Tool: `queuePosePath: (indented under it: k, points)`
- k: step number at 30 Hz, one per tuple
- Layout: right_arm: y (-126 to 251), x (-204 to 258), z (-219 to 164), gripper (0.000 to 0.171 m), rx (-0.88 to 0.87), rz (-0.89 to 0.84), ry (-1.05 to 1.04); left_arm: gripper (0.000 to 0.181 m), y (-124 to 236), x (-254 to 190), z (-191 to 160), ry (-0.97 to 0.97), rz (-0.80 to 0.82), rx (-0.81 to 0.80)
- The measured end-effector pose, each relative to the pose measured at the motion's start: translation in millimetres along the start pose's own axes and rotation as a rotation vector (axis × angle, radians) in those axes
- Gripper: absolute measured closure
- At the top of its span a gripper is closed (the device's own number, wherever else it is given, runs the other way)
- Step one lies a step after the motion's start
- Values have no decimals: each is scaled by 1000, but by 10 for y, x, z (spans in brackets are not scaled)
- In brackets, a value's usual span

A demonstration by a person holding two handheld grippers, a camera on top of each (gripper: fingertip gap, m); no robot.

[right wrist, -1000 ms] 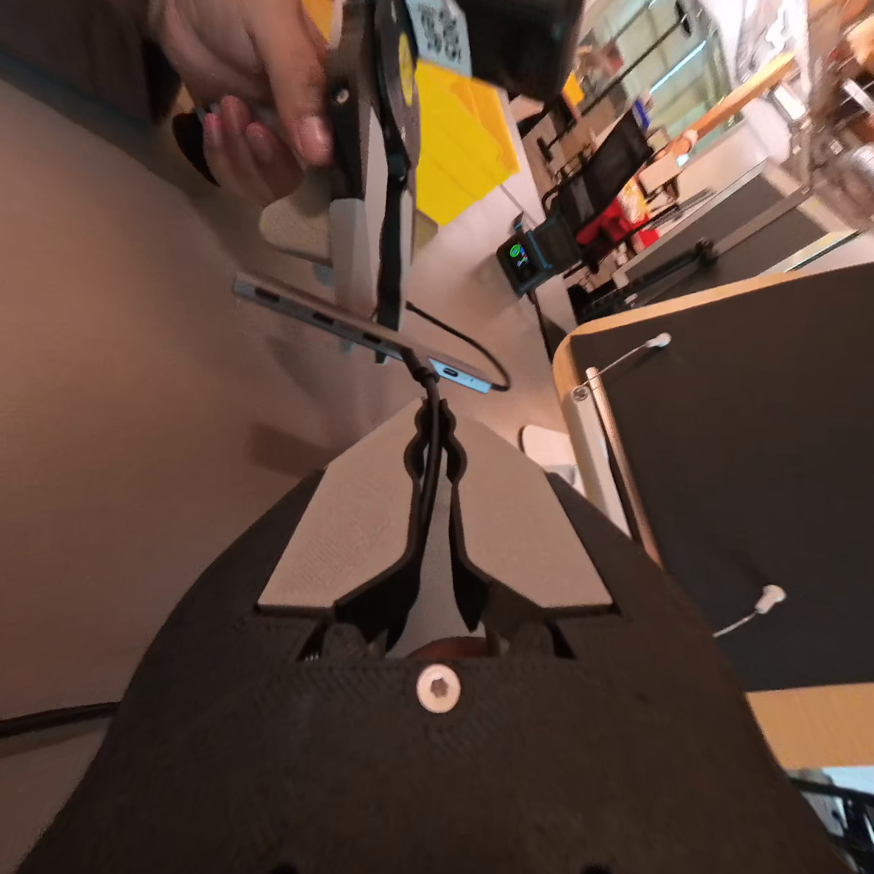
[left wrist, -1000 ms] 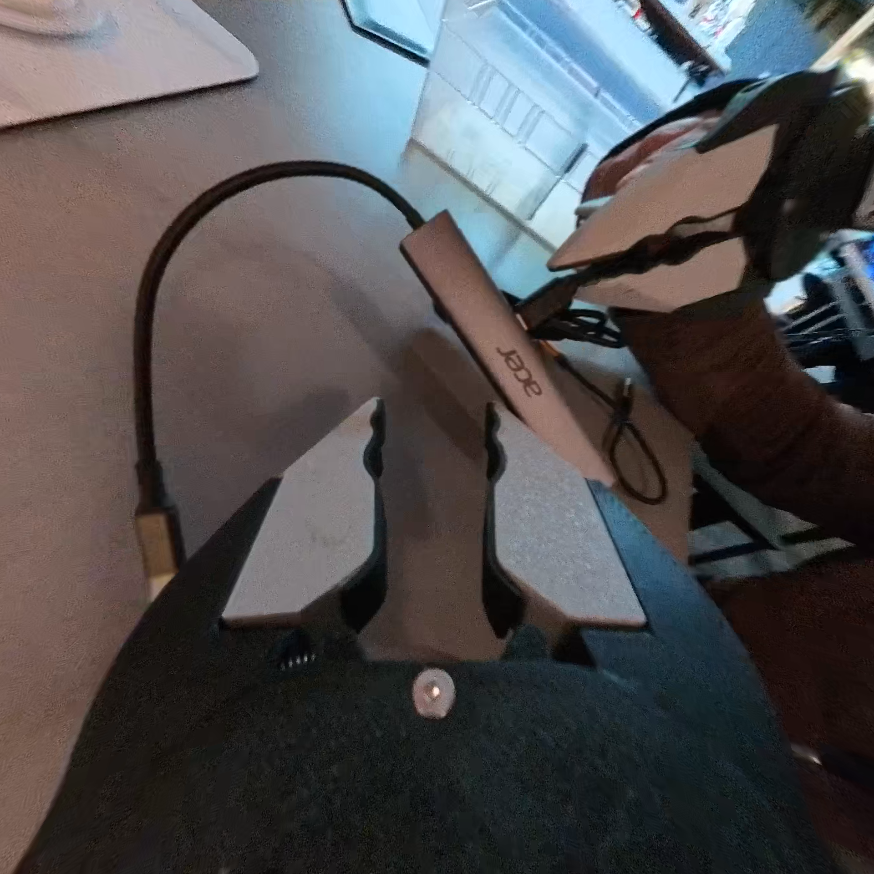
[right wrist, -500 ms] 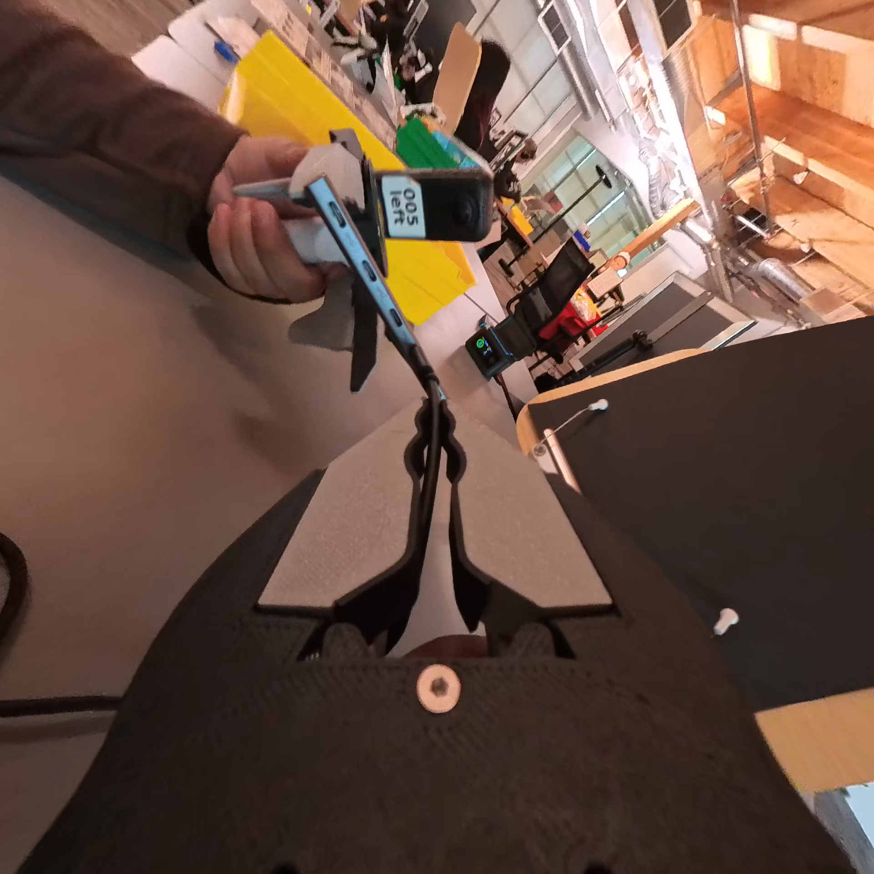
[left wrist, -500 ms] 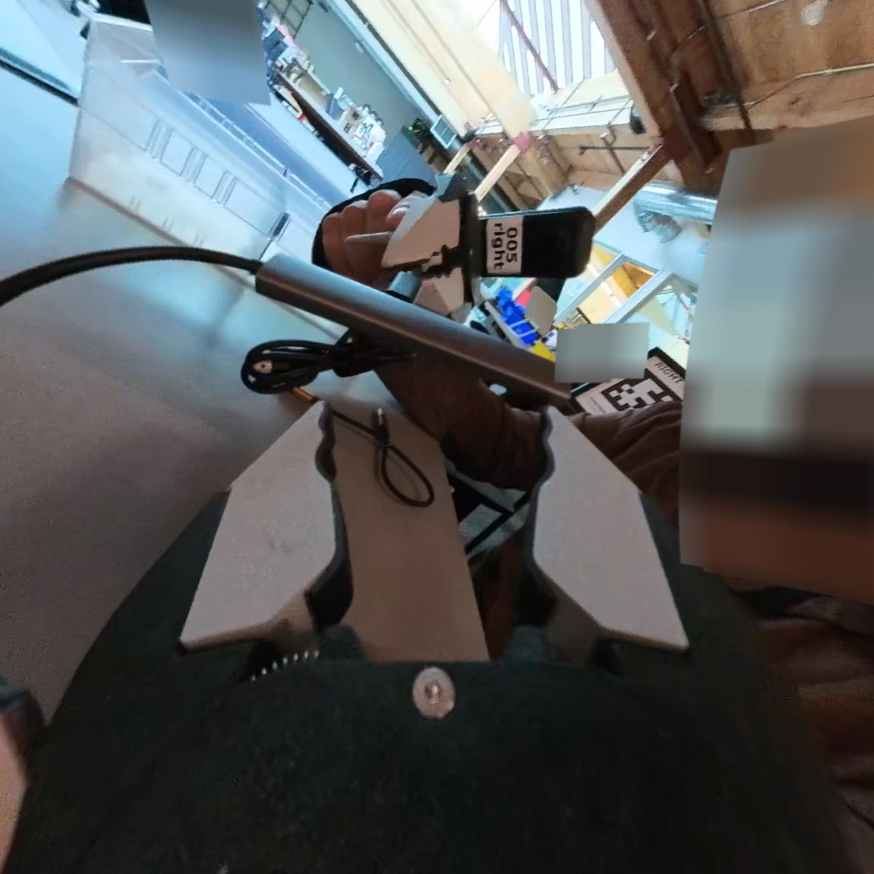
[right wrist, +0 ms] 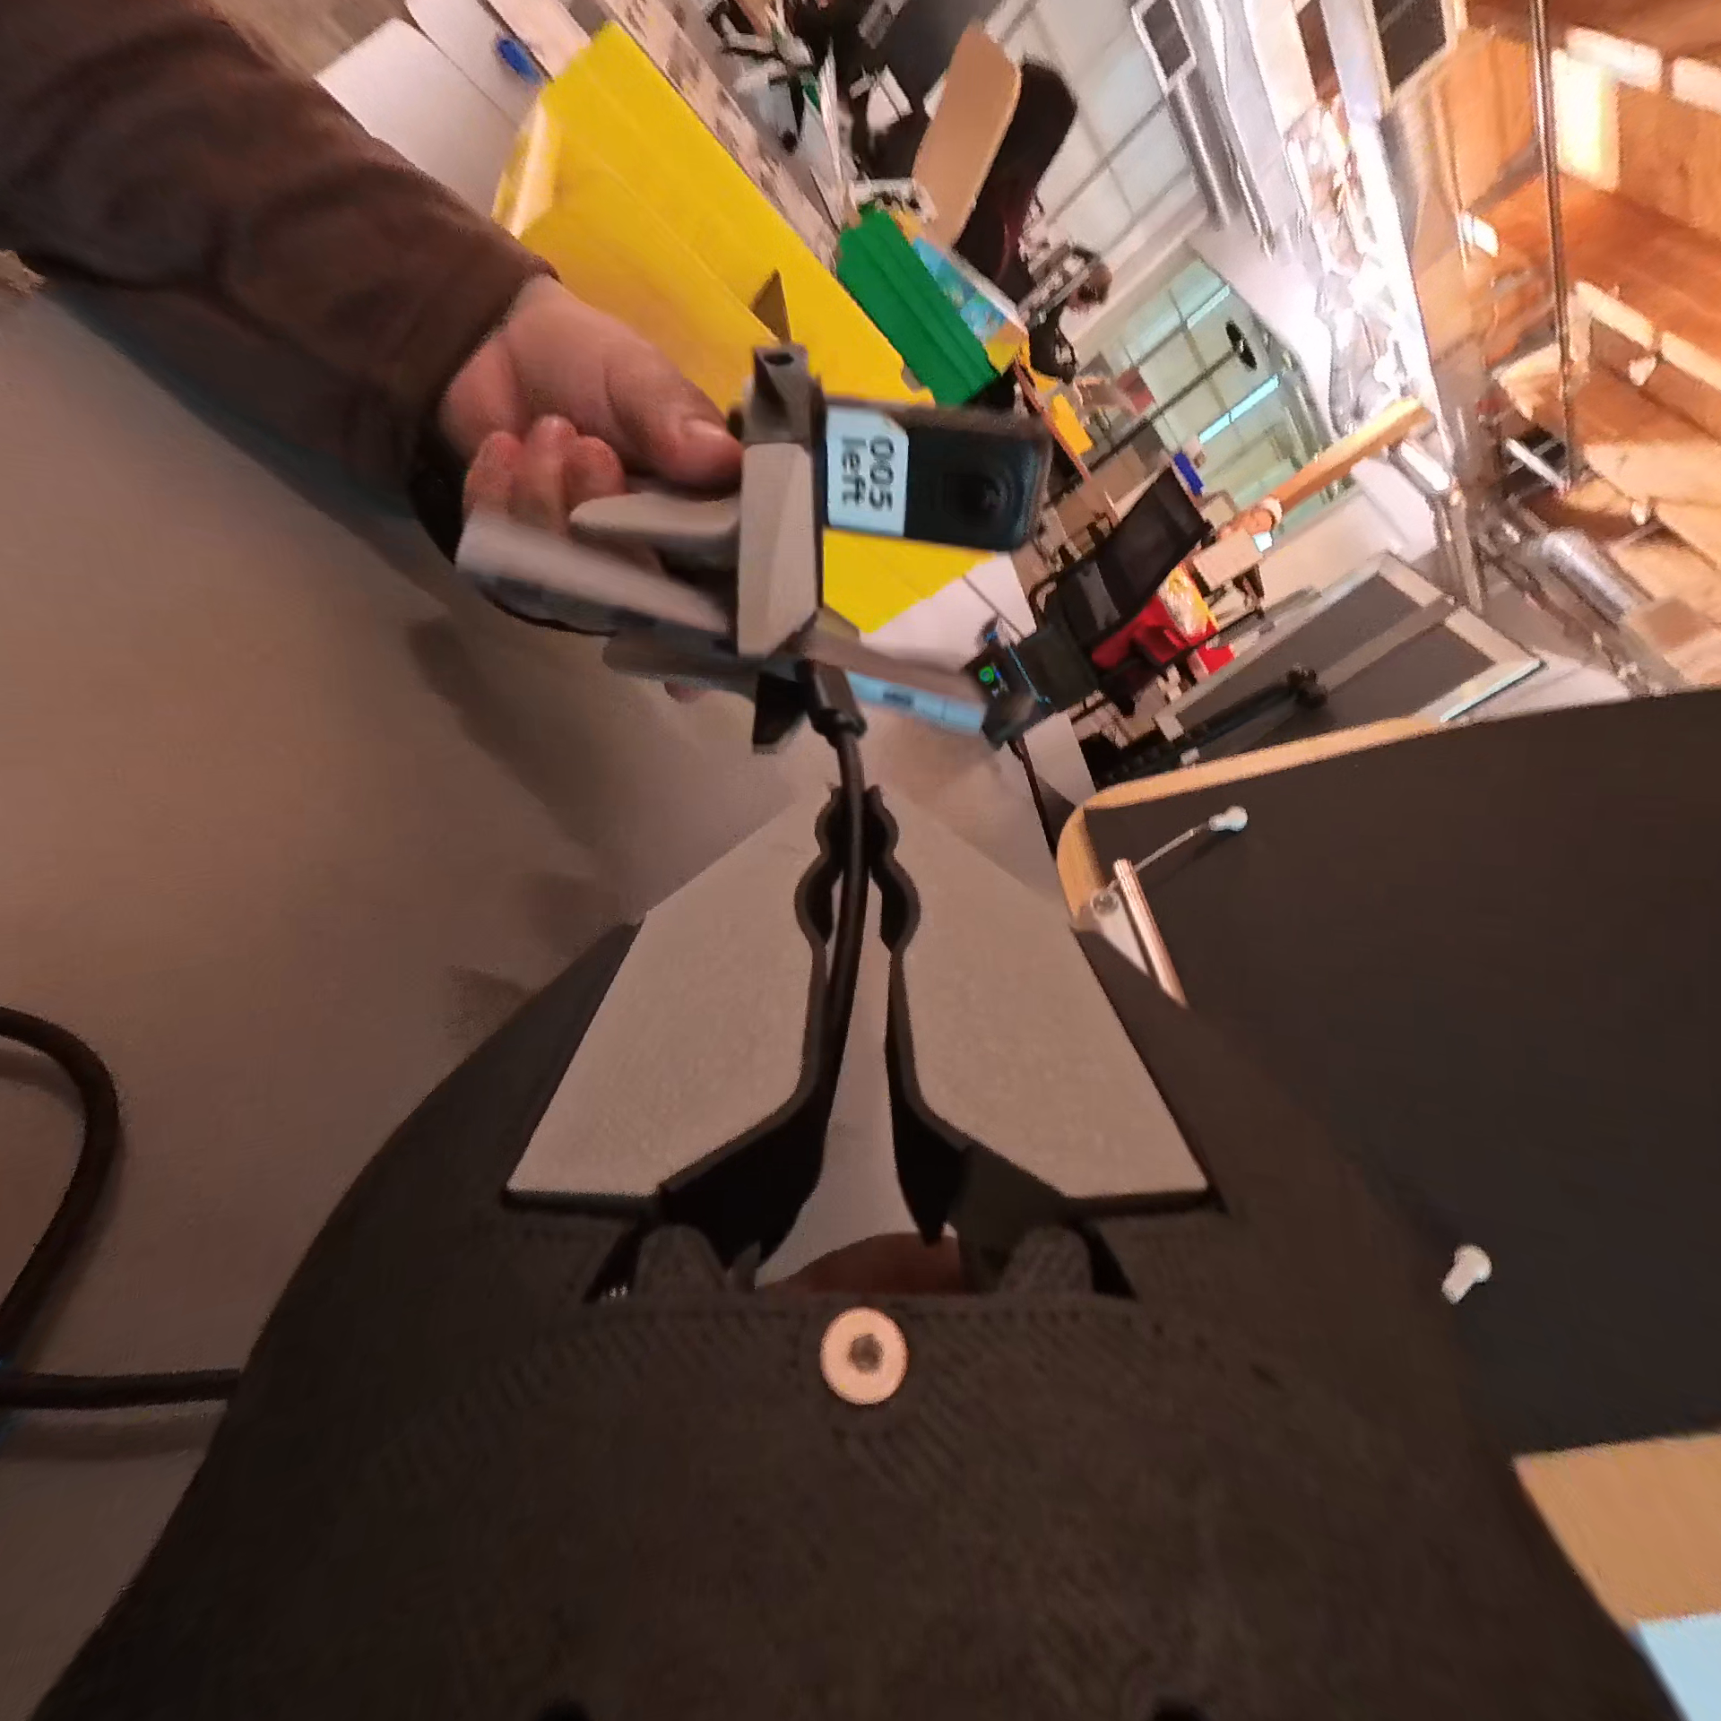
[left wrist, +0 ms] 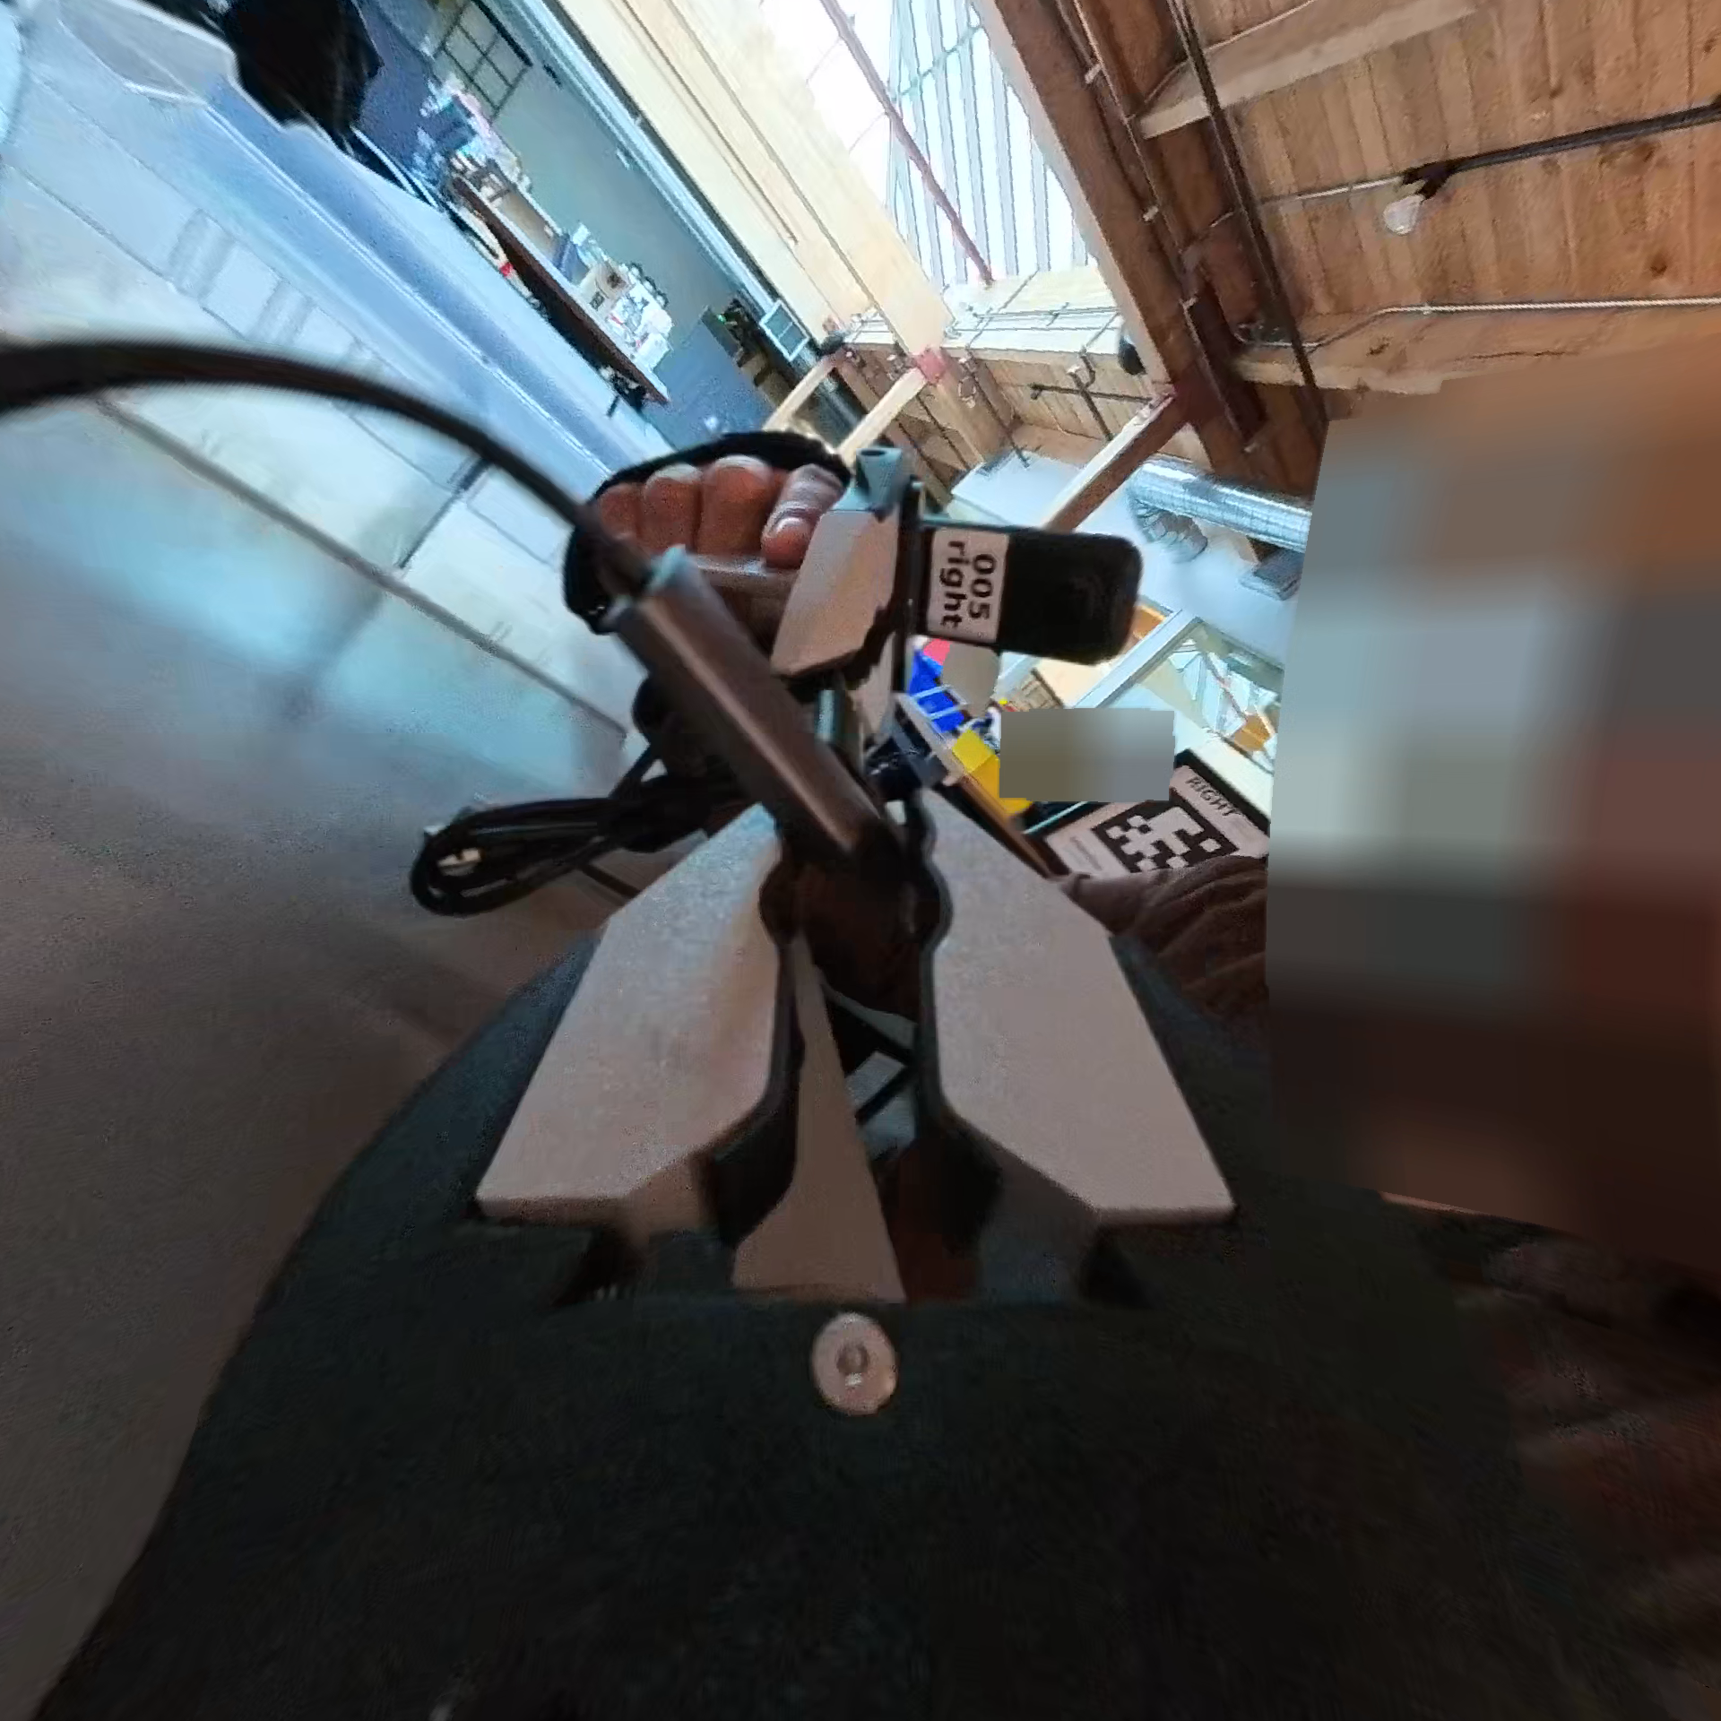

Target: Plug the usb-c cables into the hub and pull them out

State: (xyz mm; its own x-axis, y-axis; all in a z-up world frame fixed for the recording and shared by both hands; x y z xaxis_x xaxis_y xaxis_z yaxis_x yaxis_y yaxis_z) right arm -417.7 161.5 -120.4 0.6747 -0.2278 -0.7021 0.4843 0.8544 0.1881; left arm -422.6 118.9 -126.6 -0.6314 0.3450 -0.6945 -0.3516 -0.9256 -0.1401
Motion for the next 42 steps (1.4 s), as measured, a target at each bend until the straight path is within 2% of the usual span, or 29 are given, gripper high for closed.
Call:
queuePosePath:
  k: [1, 2, 5, 9, 11, 14, 19, 21, 23, 27, 30, 33, 36, 38, 40, 42]
  points:
    - [3, -26, -34, 165, 22, -14, -23, 171, 22, 55, 15, -32, 48, -2]
    - [25, -69, -63, 155, 38, -36, -63, 174, 55, 116, 44, -70, 107, -16]
    - [224, -202, -37, 142, 38, -86, -239, 174, 189, 158, 166, -154, 191, -100]
    - [652, 144, 286, 134, -38, 123, -436, 174, 248, 145, 278, -205, 257, -185]
    - [793, 484, 278, 122, 54, 256, -466, 174, 274, 52, 344, -219, 226, -245]
    - [852, 904, 21, 108, 312, 357, -473, 174, 298, -80, 399, -235, 171, -300]
    - [737, 1192, -539, 144, 678, 381, -386, 174, 234, -107, 337, -240, 169, -278]
    - [648, 1198, -578, 159, 703, 381, -422, 174, 191, -86, 283, -236, 177, -253]
    - [605, 1191, -573, 166, 722, 380, -387, 174, 163, -54, 246, -229, 192, -234]
    - [646, 899, -345, 170, 642, 238, -331, 174, 171, -28, 251, -217, 200, -241]
    - [857, 490, -83, 171, 542, 61, -355, 174, 206, -54, 292, -215, 194, -270]
    - [1270, -31, 79, 171, 527, -187, -333, 174, 247, -49, 319, -214, 201, -280]
    - [1841, -508, 142, 171, 575, -414, -306, 174, 262, -41, 339, -216, 204, -276]
    - [2153, -640, 47, 171, 649, -458, -318, 174, 258, -42, 346, -213, 197, -271]
    - [2389, -655, -224, 171, 792, -465, -316, 174, 255, -41, 338, -214, 187, -260]
    - [2531, -541, -610, 155, 962, -426, -353, 174, 232, -39, 322, -227, 182, -248]
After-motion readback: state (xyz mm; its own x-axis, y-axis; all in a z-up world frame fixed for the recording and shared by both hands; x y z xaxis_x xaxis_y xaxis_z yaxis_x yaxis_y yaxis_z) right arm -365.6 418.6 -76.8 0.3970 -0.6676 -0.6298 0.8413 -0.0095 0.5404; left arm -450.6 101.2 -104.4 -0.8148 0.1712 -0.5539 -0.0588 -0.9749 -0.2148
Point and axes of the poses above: each gripper's, where its closed fingertips meet, y back along the fingers, z out of its top, x = y × z across the jaws, the point moved 2 cm from there along y, back along the fingers, and after that the axes turned 2 degrees about -y, right-handed, at the moved point
